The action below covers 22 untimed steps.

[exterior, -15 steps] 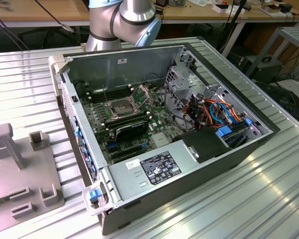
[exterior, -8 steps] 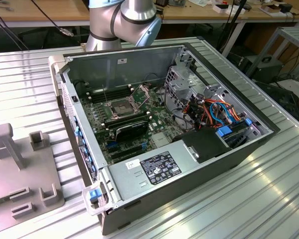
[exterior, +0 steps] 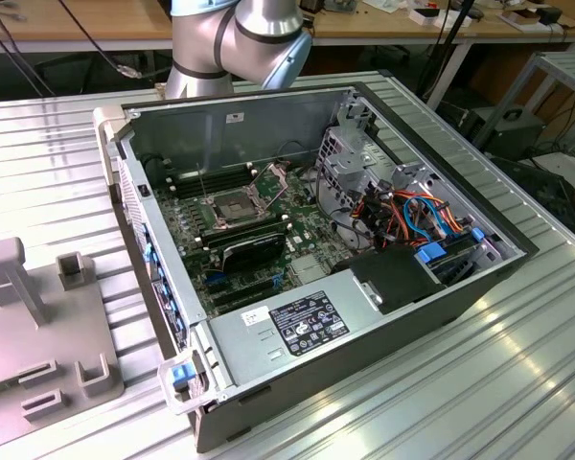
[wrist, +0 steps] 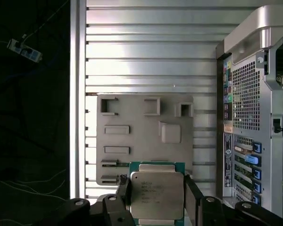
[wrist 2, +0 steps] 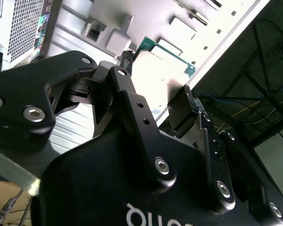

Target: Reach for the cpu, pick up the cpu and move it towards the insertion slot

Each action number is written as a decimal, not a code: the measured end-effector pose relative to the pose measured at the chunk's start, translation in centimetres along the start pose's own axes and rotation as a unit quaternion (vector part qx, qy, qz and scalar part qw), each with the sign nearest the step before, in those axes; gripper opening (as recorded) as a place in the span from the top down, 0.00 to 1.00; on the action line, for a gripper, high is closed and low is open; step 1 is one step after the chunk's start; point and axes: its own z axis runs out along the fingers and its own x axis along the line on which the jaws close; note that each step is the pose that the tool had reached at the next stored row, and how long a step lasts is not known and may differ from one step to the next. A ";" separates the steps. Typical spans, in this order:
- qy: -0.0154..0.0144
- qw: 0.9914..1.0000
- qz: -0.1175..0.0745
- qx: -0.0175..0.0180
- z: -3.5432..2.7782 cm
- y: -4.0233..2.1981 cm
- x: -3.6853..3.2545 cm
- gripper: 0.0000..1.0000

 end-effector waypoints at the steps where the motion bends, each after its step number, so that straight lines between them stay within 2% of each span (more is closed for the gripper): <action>1: 0.000 1.000 0.000 0.000 0.00 -0.01 -0.54 0.45; 3: 0.000 1.000 0.000 0.000 0.00 -0.01 -1.49 0.45; 7: 0.000 1.000 0.000 0.000 0.00 -0.02 -2.86 0.45; 20: 0.000 1.000 0.000 0.000 0.01 -0.05 -6.48 0.45; 22: 0.000 1.000 0.000 0.000 0.02 -0.05 -7.22 0.45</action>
